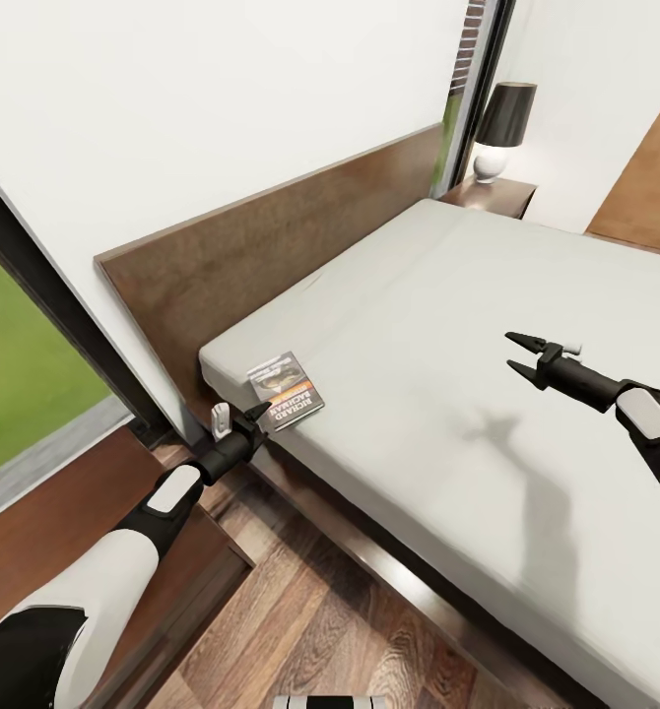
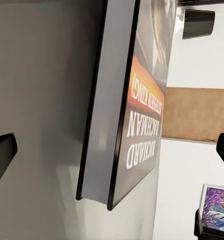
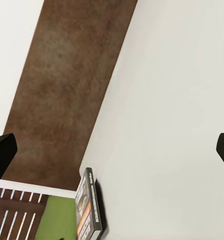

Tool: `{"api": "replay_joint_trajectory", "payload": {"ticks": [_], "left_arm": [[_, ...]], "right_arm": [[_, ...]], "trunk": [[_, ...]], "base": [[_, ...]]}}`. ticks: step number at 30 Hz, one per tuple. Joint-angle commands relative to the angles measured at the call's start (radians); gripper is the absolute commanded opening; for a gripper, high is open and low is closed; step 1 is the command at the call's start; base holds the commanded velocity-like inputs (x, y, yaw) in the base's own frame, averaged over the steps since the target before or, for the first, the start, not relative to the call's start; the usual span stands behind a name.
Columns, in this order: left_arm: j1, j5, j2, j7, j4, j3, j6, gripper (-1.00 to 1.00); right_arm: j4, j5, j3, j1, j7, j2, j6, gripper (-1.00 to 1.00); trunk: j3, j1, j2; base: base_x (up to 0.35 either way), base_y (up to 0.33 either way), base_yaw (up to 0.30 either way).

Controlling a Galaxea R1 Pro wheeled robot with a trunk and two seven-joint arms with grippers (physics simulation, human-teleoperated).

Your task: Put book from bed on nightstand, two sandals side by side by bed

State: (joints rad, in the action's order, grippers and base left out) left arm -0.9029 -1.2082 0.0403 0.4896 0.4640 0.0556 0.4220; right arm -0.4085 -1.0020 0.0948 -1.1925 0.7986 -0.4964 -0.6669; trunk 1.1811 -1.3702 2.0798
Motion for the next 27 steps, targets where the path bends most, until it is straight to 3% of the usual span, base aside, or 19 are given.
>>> {"api": "replay_joint_trajectory", "payload": {"ticks": [1,27], "left_arm": [[-0.001,-0.01,0.001,0.001,0.0,0.006,0.003,1.0],[-0.001,-0.01,-0.004,0.0,-0.012,0.011,-0.001,1.0]], "right_arm": [[0.001,-0.009,0.006,-0.001,0.001,0.0,-0.003,1.0],[0.002,-0.008,0.006,-0.001,0.001,0.011,-0.002,1.0]], "trunk": [[0.001,0.0,0.0],[0.001,0.0,0.0]], "base": [[0.0,0.0,-0.001],[0.0,0.0,0.0]]}}
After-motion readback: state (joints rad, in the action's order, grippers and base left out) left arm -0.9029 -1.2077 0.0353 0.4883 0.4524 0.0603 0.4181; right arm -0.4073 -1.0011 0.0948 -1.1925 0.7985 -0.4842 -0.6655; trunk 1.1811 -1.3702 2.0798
